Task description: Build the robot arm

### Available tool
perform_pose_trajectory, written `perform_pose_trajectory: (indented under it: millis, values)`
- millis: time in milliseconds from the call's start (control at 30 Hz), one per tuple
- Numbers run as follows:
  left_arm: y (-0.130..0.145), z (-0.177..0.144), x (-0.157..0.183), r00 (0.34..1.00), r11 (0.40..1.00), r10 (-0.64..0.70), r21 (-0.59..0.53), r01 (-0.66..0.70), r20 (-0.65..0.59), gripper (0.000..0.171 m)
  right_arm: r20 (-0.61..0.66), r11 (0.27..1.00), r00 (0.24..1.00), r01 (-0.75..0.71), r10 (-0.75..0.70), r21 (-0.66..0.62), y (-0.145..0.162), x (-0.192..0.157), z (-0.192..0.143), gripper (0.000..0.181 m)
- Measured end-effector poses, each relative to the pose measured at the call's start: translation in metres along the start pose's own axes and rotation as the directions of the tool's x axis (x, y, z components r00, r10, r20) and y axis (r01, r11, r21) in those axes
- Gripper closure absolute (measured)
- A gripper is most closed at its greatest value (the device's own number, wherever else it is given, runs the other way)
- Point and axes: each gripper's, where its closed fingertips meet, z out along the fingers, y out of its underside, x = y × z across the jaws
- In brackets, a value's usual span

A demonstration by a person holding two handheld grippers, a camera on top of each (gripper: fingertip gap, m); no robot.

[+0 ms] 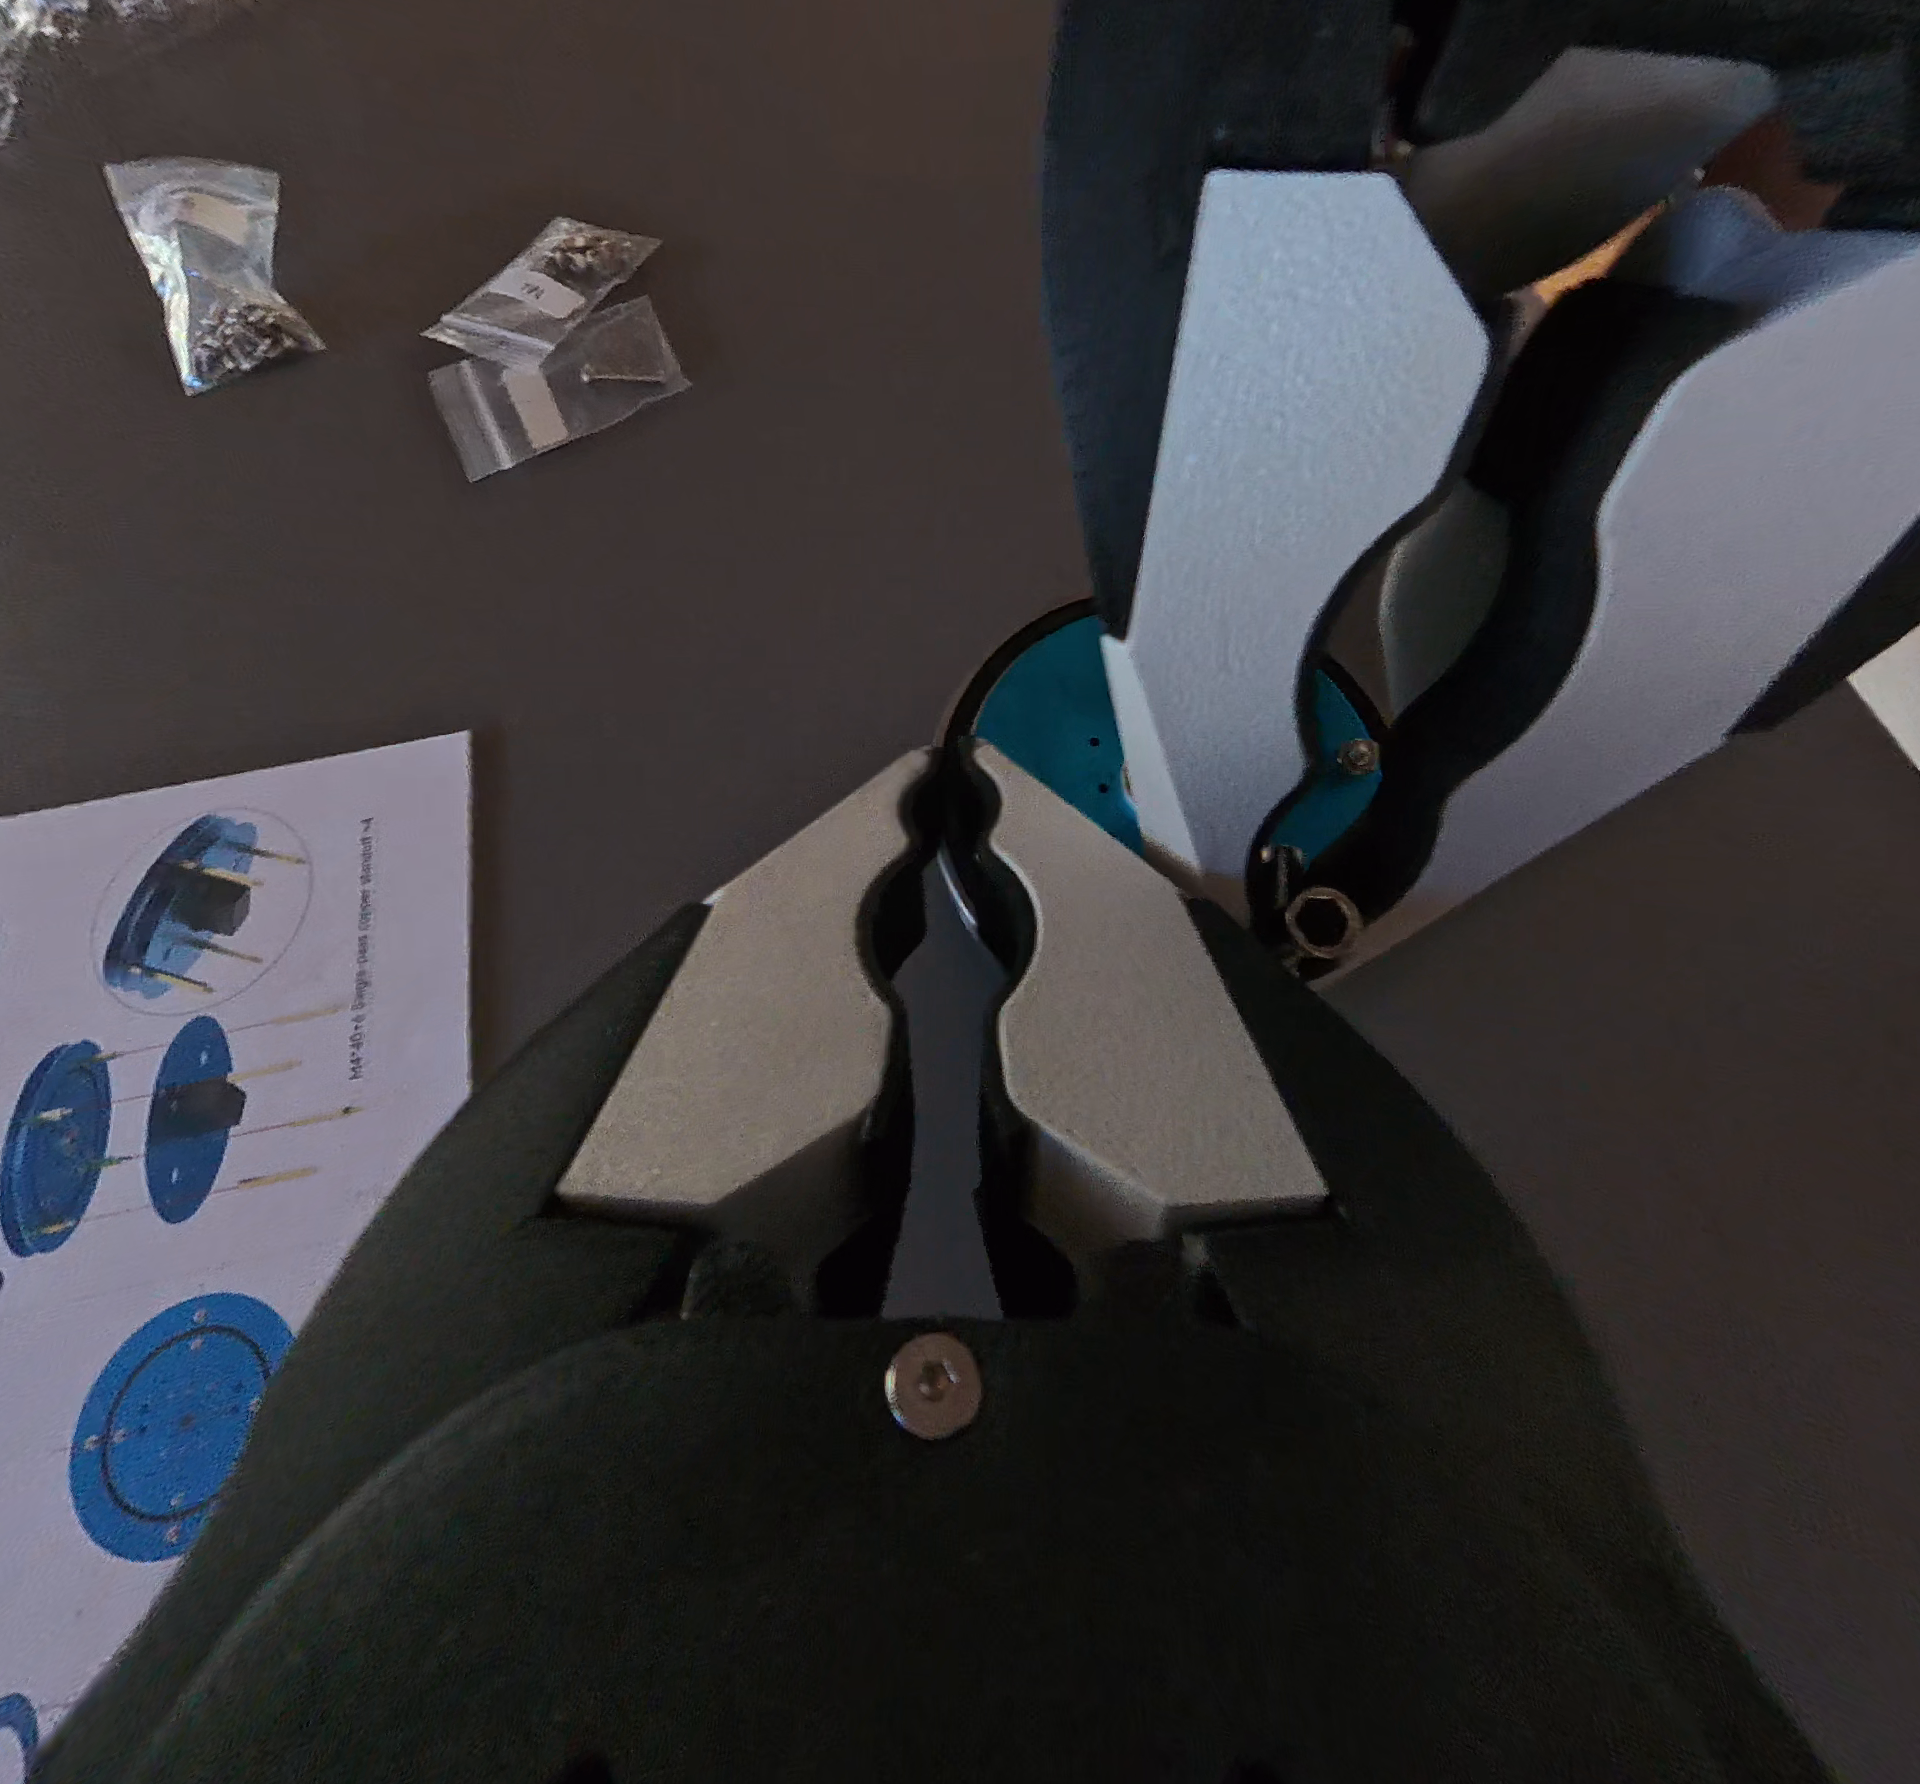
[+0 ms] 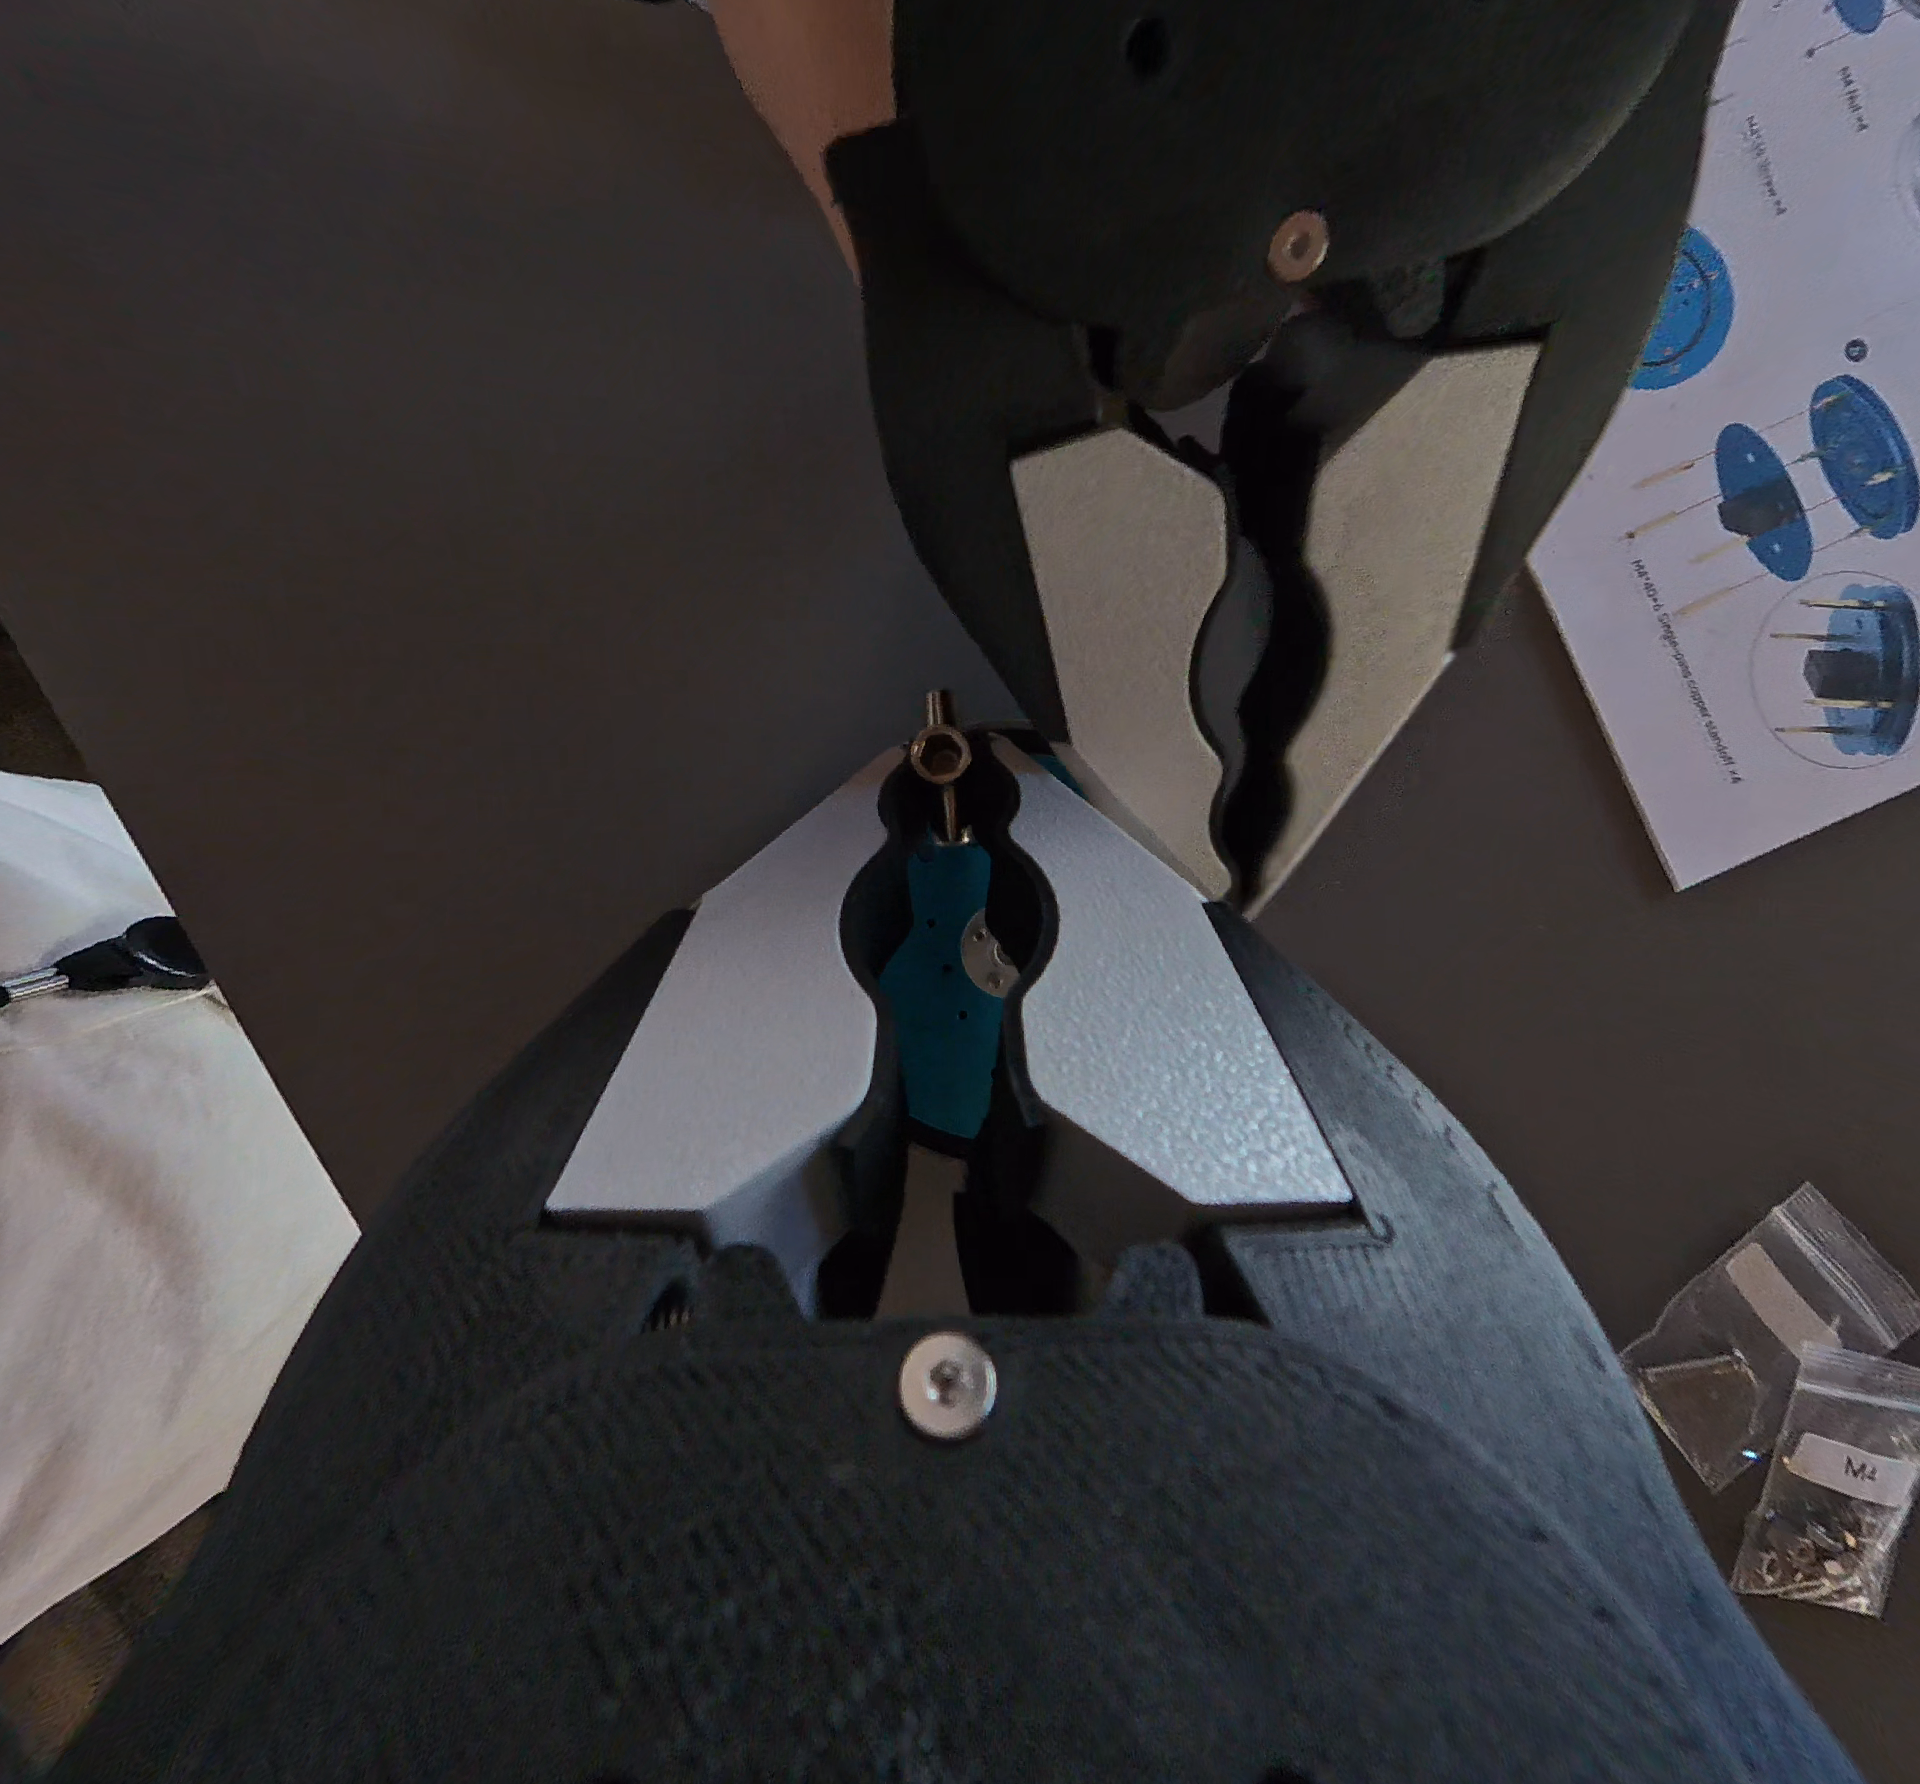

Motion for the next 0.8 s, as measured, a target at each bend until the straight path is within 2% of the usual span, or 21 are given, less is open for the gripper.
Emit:
perform_pose_trajectory:
  millis: [167,267,333,400,467,533,600,667,800]
  values:
    - [0.001,0.0,-0.001,0.998,0.999,0.039,-0.02,-0.038,0.051,0.171,0.014,1.0,1.0,-0.015,0.014,0.013,0.001,-0.002,-0.001,0.173]
    - [0.0,-0.004,-0.003,0.998,0.998,-0.057,0.007,0.057,0.033,0.171,0.019,1.0,1.0,-0.013,0.012,0.014,0.002,-0.004,-0.002,0.173]
    - [-0.007,-0.009,-0.004,0.992,0.99,-0.124,0.07,0.124,-0.001,0.162,0.028,1.0,1.0,-0.01,0.009,0.013,0.003,-0.004,-0.002,0.173]
    - [-0.009,-0.012,-0.001,0.988,0.984,-0.15,0.089,0.153,-0.035,0.16,0.038,1.0,0.999,-0.014,0.013,0.016,0.003,-0.005,-0.003,0.173]
    - [-0.005,-0.007,0.004,0.993,0.992,-0.113,0.057,0.115,-0.033,0.154,0.046,1.0,0.999,-0.017,0.017,0.016,0.004,-0.005,-0.003,0.173]
    - [0.005,0.0,0.006,0.998,0.998,-0.063,-0.008,0.063,-0.004,0.155,0.047,1.0,0.999,-0.013,0.013,0.013,0.004,-0.006,-0.003,0.173]
    - [0.002,0.001,0.005,0.999,0.999,-0.052,0.008,0.052,0.011,0.156,0.04,1.0,0.999,-0.009,0.009,0.006,0.005,-0.006,-0.003,0.173]
    - [0.002,0.002,0.011,0.998,0.998,-0.057,0.01,0.058,-0.016,0.166,0.031,1.0,0.999,-0.007,0.007,0.005,0.006,-0.007,-0.004,0.173]
    - [0.002,0.001,0.01,0.999,0.999,-0.047,0.001,0.047,0.018,0.167,0.02,1.0,0.999,-0.027,0.027,0.009,0.006,-0.006,-0.005,0.173]
